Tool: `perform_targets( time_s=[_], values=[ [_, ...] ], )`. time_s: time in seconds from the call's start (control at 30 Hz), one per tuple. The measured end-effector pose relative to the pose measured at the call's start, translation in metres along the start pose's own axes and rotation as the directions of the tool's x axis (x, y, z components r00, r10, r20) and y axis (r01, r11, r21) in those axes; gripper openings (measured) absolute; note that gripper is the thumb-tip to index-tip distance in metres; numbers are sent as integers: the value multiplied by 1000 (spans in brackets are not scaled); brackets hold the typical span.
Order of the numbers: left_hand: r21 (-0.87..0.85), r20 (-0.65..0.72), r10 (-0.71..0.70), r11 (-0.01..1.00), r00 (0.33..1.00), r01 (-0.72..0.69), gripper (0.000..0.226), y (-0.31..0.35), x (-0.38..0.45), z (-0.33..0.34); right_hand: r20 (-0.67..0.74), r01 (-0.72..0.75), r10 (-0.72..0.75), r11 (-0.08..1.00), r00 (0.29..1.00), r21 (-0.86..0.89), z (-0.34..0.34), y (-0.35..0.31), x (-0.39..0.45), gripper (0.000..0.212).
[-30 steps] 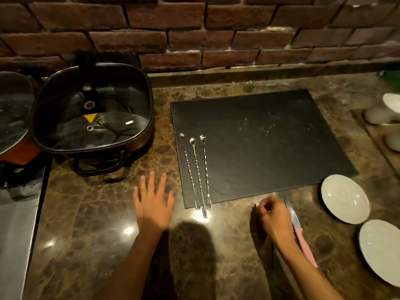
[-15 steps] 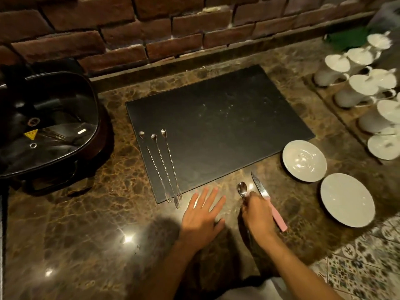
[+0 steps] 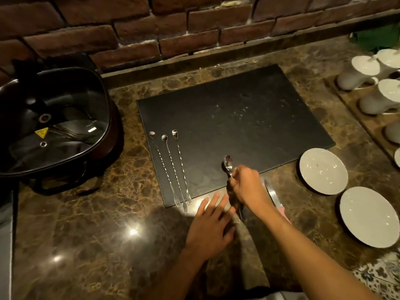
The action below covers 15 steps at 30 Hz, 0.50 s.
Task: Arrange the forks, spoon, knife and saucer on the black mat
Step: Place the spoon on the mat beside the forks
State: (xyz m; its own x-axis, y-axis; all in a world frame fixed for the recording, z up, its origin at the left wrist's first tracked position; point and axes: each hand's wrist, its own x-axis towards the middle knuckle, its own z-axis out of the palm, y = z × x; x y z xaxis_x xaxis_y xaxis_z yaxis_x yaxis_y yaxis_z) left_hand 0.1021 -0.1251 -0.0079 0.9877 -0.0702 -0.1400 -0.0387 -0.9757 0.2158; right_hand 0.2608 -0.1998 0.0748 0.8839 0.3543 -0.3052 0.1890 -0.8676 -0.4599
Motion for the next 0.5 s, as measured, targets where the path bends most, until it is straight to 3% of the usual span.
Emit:
perform_targets(
  time_s=[0.2, 0.5],
  values=[
    [11, -5, 12, 1000, 1000, -12, 67, -3, -2, -1, 69, 152, -147, 985, 987, -75, 10, -55, 53, 12],
    [-34, 5, 13, 999, 1000, -13, 66, -2, -1, 5, 132, 250, -231, 955, 964, -162, 20, -70, 81, 9]
  ],
)
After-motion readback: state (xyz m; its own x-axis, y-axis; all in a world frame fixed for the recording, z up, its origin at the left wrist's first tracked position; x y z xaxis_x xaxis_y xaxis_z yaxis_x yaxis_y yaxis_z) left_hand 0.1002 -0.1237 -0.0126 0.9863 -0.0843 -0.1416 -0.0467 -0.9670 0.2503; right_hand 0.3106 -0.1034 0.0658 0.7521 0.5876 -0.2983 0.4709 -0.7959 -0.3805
